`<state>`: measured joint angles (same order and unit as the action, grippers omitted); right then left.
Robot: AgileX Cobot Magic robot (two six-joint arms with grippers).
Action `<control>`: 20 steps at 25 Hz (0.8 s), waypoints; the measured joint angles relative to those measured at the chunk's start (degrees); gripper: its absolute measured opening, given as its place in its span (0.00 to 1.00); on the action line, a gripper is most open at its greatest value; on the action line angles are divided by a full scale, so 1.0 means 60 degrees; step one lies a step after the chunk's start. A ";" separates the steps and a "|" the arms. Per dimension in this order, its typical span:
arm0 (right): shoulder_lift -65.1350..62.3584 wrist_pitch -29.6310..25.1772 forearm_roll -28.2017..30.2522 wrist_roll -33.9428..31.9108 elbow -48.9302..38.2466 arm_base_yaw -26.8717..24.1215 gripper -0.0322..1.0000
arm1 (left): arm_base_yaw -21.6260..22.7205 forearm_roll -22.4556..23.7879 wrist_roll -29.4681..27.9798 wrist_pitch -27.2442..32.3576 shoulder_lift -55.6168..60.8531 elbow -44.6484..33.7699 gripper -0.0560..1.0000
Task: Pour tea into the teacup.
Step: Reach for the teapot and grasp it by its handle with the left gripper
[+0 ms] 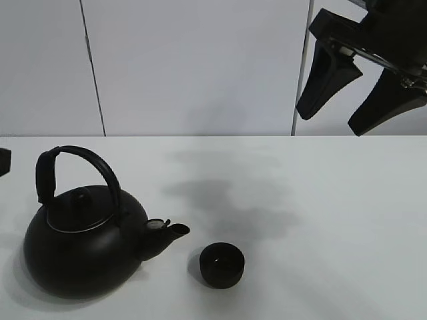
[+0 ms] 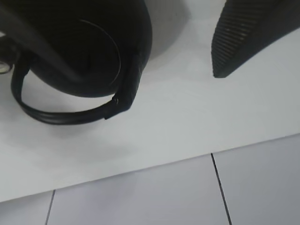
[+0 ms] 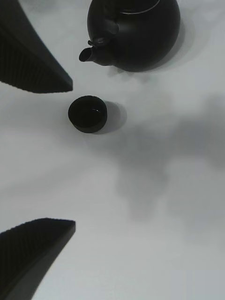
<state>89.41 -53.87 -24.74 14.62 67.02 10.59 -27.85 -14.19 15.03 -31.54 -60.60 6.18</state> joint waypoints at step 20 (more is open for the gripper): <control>0.0000 0.0000 0.0000 0.0000 0.0000 0.0000 0.53 | 0.0000 0.1178 -0.1618 -0.5512 -0.5153 0.0040 0.56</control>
<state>89.41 -53.87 -24.74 14.62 67.02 10.59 -27.85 -7.12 5.32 -64.61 -91.52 6.42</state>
